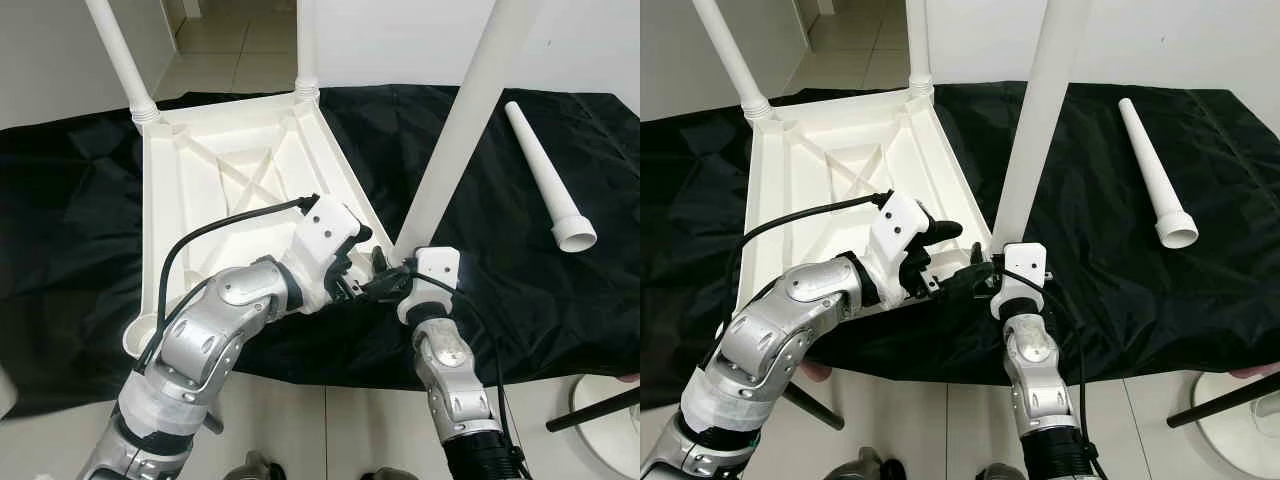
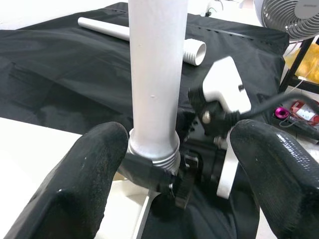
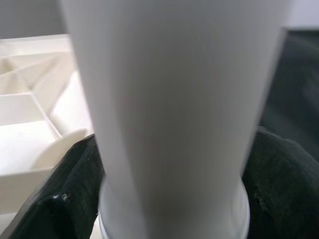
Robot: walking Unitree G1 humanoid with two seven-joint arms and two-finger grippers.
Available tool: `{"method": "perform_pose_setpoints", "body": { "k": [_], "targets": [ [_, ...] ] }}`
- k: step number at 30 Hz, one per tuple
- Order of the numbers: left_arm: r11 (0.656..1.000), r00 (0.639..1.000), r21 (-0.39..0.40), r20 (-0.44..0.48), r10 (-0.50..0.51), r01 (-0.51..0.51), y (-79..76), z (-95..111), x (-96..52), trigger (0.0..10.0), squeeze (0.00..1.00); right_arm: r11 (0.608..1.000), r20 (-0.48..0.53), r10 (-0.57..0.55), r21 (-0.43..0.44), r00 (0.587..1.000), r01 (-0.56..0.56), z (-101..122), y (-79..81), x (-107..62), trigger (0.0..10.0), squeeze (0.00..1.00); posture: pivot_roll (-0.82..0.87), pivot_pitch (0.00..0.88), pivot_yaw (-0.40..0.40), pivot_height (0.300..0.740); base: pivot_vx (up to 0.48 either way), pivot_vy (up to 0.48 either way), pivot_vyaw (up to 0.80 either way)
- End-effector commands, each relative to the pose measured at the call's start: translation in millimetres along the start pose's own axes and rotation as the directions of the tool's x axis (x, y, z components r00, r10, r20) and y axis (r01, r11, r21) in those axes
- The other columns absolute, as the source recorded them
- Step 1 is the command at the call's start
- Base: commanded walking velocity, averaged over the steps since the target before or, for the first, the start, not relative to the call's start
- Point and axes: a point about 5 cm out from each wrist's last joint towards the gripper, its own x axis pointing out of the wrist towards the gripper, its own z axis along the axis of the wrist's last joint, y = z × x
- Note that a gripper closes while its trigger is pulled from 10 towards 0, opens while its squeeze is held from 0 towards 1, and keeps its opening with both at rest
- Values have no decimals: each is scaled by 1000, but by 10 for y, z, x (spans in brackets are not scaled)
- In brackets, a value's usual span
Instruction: Building children table
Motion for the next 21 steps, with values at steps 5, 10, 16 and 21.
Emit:
{"method": "perform_pose_setpoints", "body": {
  "k": [5, 10, 16, 21],
  "targets": [
    [1000, 1000, 5, -1, 5, -5, 9, -2, 20, 10000, 0, 989, 26, 142, -53, 989, -141, 84, -186, 76, 10000, 0, -40, 31, 64, 740, 0, 0, 0],
    [1000, 1000, 5, -2, 7, -7, 11, -1, 18, 10000, 0, 976, 37, 207, -81, 978, -203, 145, -272, 117, 10000, 0, -40, 31, 64, 740, 0, 0, 0],
    [1000, 1000, 6, -3, 6, -6, 11, 2, 16, 10000, 0, 935, 16, 333, -132, 943, -328, 198, -363, 166, 10000, 0, -37, 34, 72, 740, 0, 0, 0],
    [1000, 1000, 5, -2, 3, -3, 10, 10, 16, 10000, 0, 885, -12, 437, -171, 899, -433, 237, -444, 198, 10000, 0, -40, 42, 78, 740, 0, 0, 0]
  ]
}}
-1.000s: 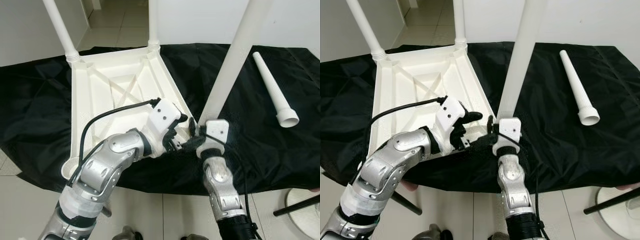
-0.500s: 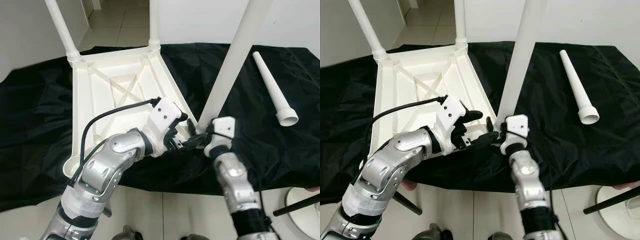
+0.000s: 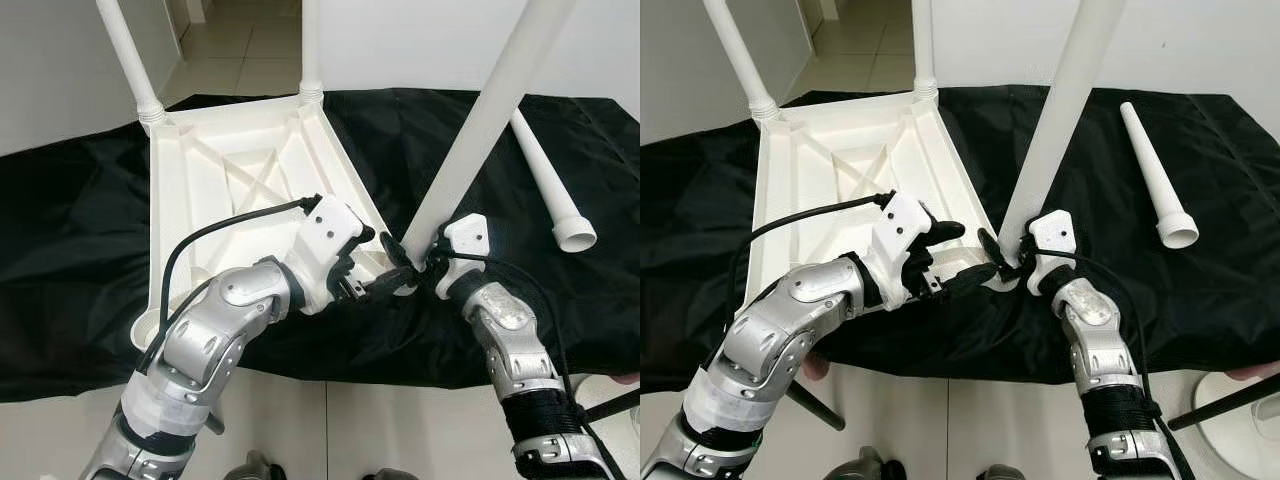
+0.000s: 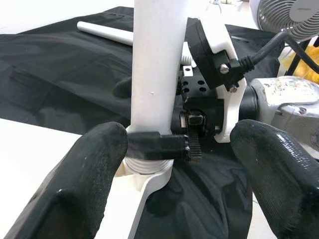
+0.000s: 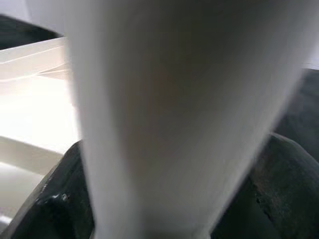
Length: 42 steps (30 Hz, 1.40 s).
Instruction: Building children table
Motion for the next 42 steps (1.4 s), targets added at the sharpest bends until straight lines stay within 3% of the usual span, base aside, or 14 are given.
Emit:
{"method": "perform_pose_setpoints", "body": {
  "k": [1, 4, 5, 6, 7, 8, 9, 17, 18, 29, 37, 42],
  "targets": [
    [1000, 1000, 6, -6, 8, -8, 21, 5, 5, 10000, 0, 999, 4, 39, -7, 999, -39, 13, -19, 13, 10000, 0, -40, 42, 78, 740, 0, 0, 0],
    [1000, 1000, 4, -8, 5, -5, 17, 3, 5, 10000, 0, 998, 0, 68, -20, 998, -68, 19, -41, 14, 10000, 0, -42, 45, 80, 740, 0, 0, 0],
    [1000, 1000, 4, -9, 4, -4, 12, 0, 6, 10000, 0, 995, -12, 90, -30, 996, -91, 14, -66, 16, 7529, 0, -43, 45, 81, 740, 0, 0, 0],
    [1000, 1000, 4, -9, 4, -4, 12, 0, 6, 10000, 0, 995, -12, 90, -30, 996, -91, 14, -66, 16, 7529, 0, -43, 45, 81, 740, 0, 0, 0],
    [1000, 1000, 2, -9, 2, -2, 9, -2, 6, 10000, 0, 993, -20, 110, -41, 994, -111, 7, -90, 18, 5098, 0, -43, 45, 81, 740, 0, 0, 0],
    [1000, 1000, 2, -9, 2, -2, 9, -2, 6, 10000, 0, 993, -20, 110, -41, 994, -111, 7, -90, 18, 5098, 0, -43, 45, 81, 740, 0, 0, 0],
    [1000, 1000, 1, -10, 2, -2, 7, -4, 7, 10000, 0, 991, -31, 124, -50, 992, -126, -6, -111, 18, 0, 0, -43, 45, 81, 740, 0, 0, 0],
    [1000, 1000, -1, -10, 1, -1, 4, -1, 7, 10000, 0, 986, -73, 156, -41, 985, -159, -82, -153, 1, 0, 0, -43, 45, 81, 740, 0, 0, 0],
    [1000, 1000, 0, -9, 1, -1, 1, 3, 7, 10000, 0, 986, -85, 158, -39, 984, -162, -96, -151, 2, 10000, 0, -36, 38, 78, 740, 0, 0, 0],
    [1000, 1000, 10, -3, 1, -1, 9, 24, 16, 10000, 0, 986, -90, 164, -1, 982, -165, -154, -139, 9, 10000, 0, -37, 32, 73, 740, 0, 0, 0],
    [1000, 1000, 6, -4, 5, -5, 13, 16, 7, 10000, 0, 984, -163, 129, 146, 978, -106, -309, -100, 11, 10000, 0, -38, 34, 74, 740, 0, 0, 0],
    [1000, 1000, 3, -6, 3, -3, 9, 14, 3, 10000, 0, 980, -188, 134, 173, 973, -102, -311, -108, 49, 10000, 0, -37, 41, 76, 740, 0, 0, 0]
  ]
}}
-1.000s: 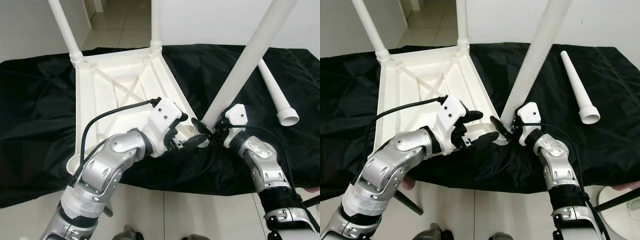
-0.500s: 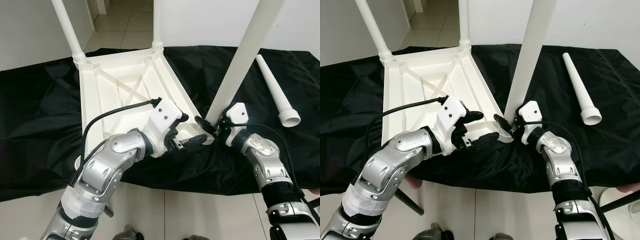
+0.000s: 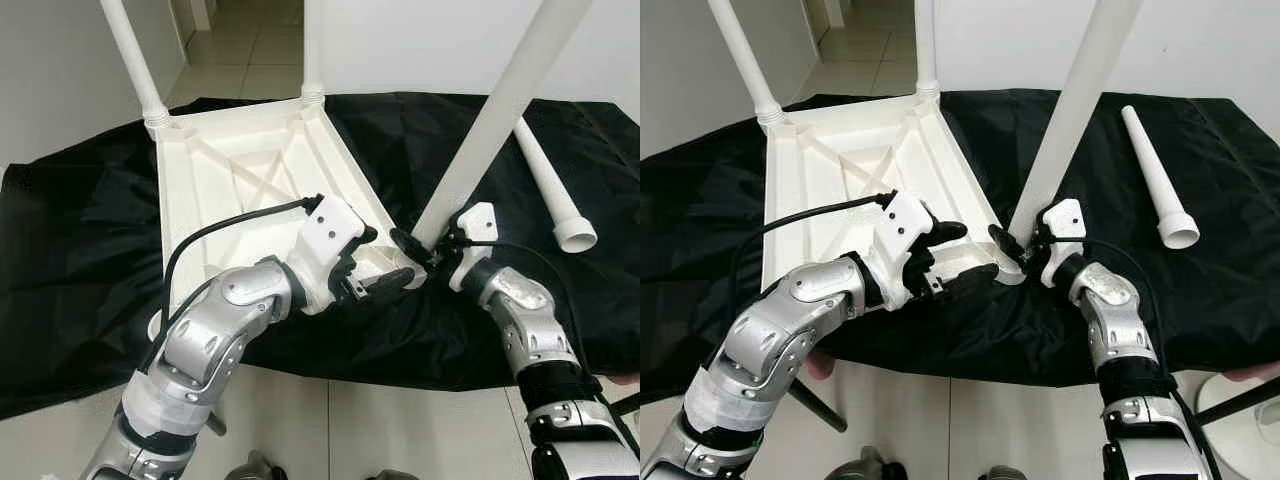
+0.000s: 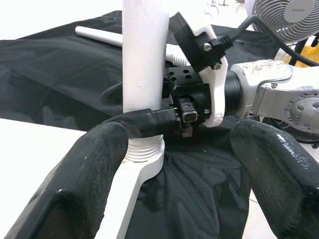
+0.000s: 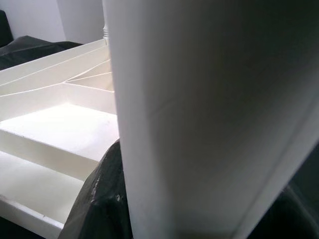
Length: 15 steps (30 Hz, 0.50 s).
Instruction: Building children table
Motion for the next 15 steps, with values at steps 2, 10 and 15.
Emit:
{"method": "perform_pose_setpoints", "body": {
  "k": [2, 10, 15],
  "targets": [
    [1000, 1000, 1, -7, 7, -7, 16, 8, -4, 10000, 0, 997, -123, 6, 81, 992, 4, -254, 57, -24, 10000, 0, -37, 41, 76, 740, 0, 0, 0],
    [1000, 1000, 2, -8, 10, -10, 12, 6, -11, 10000, 0, 998, -121, -43, 49, 992, 49, -261, 64, 26, 10000, 0, -27, 36, 67, 740, 0, 0, 0],
    [1000, 1000, 3, -7, 14, -14, 11, 6, -14, 10000, 0, 989, -111, -126, 64, 986, 133, -272, 104, 55, 10000, 0, -27, 33, 66, 740, 0, 0, 0]
  ]
}}
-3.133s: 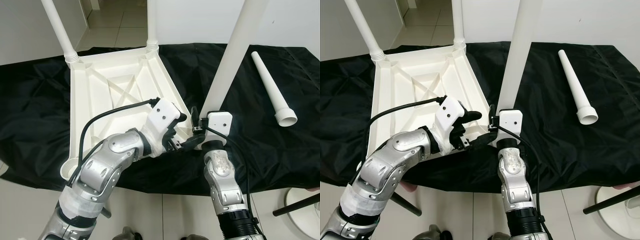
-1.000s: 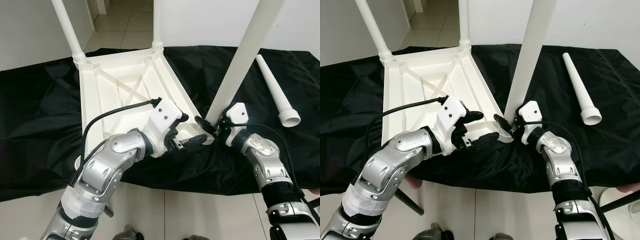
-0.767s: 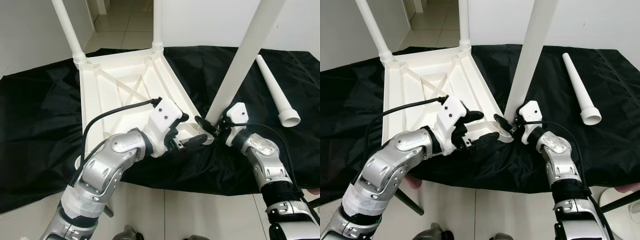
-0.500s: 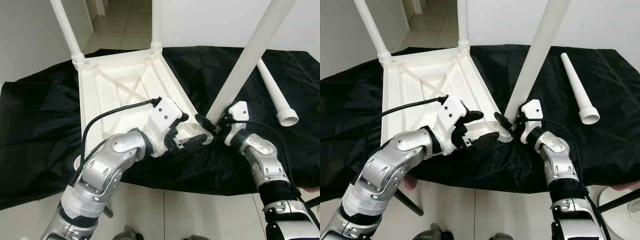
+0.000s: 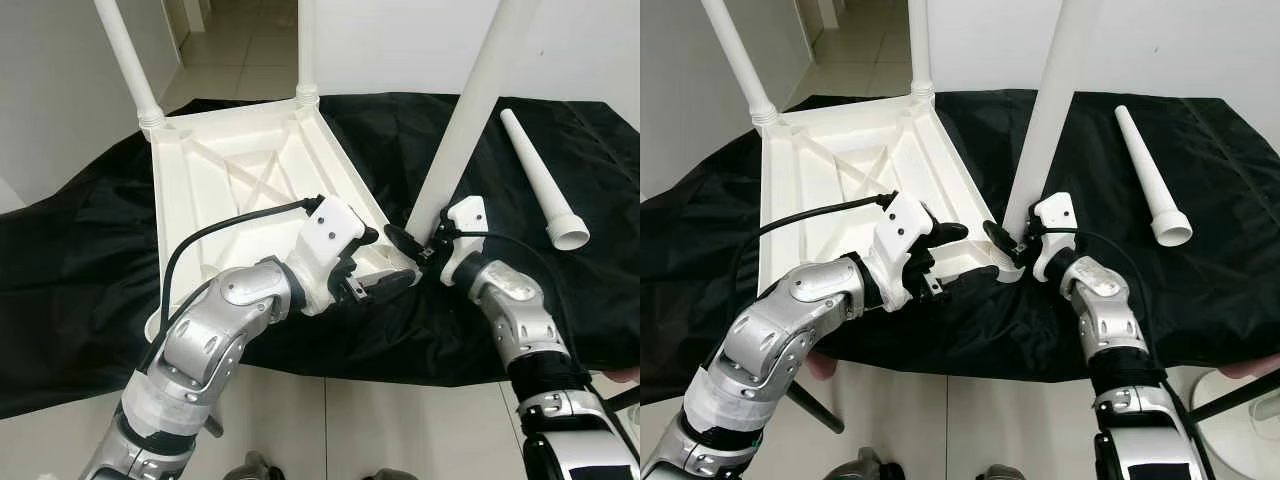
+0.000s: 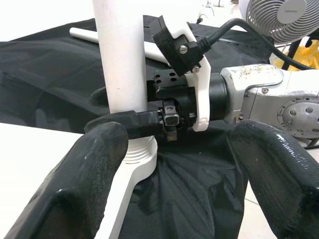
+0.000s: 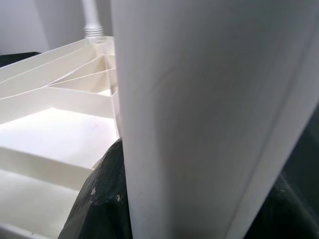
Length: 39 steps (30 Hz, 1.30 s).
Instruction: Building children table
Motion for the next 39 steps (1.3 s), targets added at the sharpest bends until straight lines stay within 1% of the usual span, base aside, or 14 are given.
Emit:
{"method": "perform_pose_setpoints", "body": {
  "k": [1, 3, 9, 15, 16, 19, 22, 25, 26, 27, 29, 30, 33, 39],
  "targets": [
    [1000, 1000, 2, -5, 14, -14, 8, 7, -11, 10000, 0, 996, -118, -60, 53, 991, 67, -271, 61, -57, 10000, 0, -29, 29, 64, 740, 0, 0, 0],
    [1000, 1000, 1, -2, 12, -12, 4, 8, -5, 10000, 0, 990, -99, -117, 65, 988, 124, -263, 130, -21, 10000, 0, -31, 25, 62, 740, 0, 0, 0],
    [1000, 1000, 2, 0, 9, -9, -6, 7, 0, 10000, 0, 974, -94, -195, 101, 976, 204, -267, 224, 25, 10000, 0, -32, 21, 59, 740, 0, 0, 0],
    [1000, 1000, -1, 3, 4, -4, -28, -1, 8, 10000, 0, 918, -124, -374, 89, 919, 386, -280, 361, 59, 10000, 0, -34, 11, 48, 740, 0, 0, 0],
    [1000, 1000, -1, 3, 4, -4, -28, -1, 8, 10000, 0, 918, -124, -374, 89, 919, 386, -280, 361, 59, 10000, 0, -34, 11, 48, 740, 0, 0, 0],
    [1000, 1000, -1, 4, 4, -4, -26, -1, 11, 10000, 0, 890, -137, -433, 94, 891, 446, -290, 422, 53, 10000, 0, -35, 14, 48, 740, 0, 0, 0],
    [1000, 1000, 0, 8, 12, -12, -1, 10, 11, 10000, 0, 850, -144, -499, 111, 855, 515, -286, 530, 42, 10000, 0, -35, 15, 50, 740, 0, 0, 0],
    [1000, 1000, -2, 9, 16, -16, 5, 8, 9, 10000, 0, 841, -143, -513, 115, 846, 529, -286, 554, 33, 10000, 0, -35, 15, 48, 740, 0, 0, 0],
    [1000, 1000, -3, 7, 21, -21, 9, 0, 5, 10000, 0, 792, -161, -579, 122, 799, 598, -306, 586, -21, 10000, 0, -38, 17, 46, 740, 0, 0, 0],
    [1000, 1000, 0, 5, 22, -22, 10, -6, 4, 10000, 0, 772, -165, -605, 116, 779, 624, -309, 590, -42, 10000, 0, -38, 17, 47, 740, 0, 0, 0],
    [1000, 1000, 2, 3, 23, -23, 9, -10, 2, 10000, 0, 760, -167, -621, 110, 766, 640, -309, 594, -56, 10000, 0, -39, 18, 47, 740, 0, 0, 0],
    [1000, 1000, 2, 3, 23, -23, 9, -13, 1, 10000, 0, 740, -165, -645, 109, 746, 664, -299, 598, -75, 10000, 0, -40, 18, 47, 740, 0, 0, 0],
    [1000, 1000, 1, 3, 24, -24, 9, -14, -2, 10000, 0, 720, -166, -667, 109, 727, 685, -281, 629, -98, 10000, 0, -41, 20, 48, 740, 0, 0, 0],
    [1000, 1000, 0, -1, 19, -19, 6, -20, -2, 10000, 0, 723, -157, -664, 111, 731, 681, -255, 664, -107, 10000, 0, -39, 22, 47, 740, 0, 0, 0]
  ]
}}
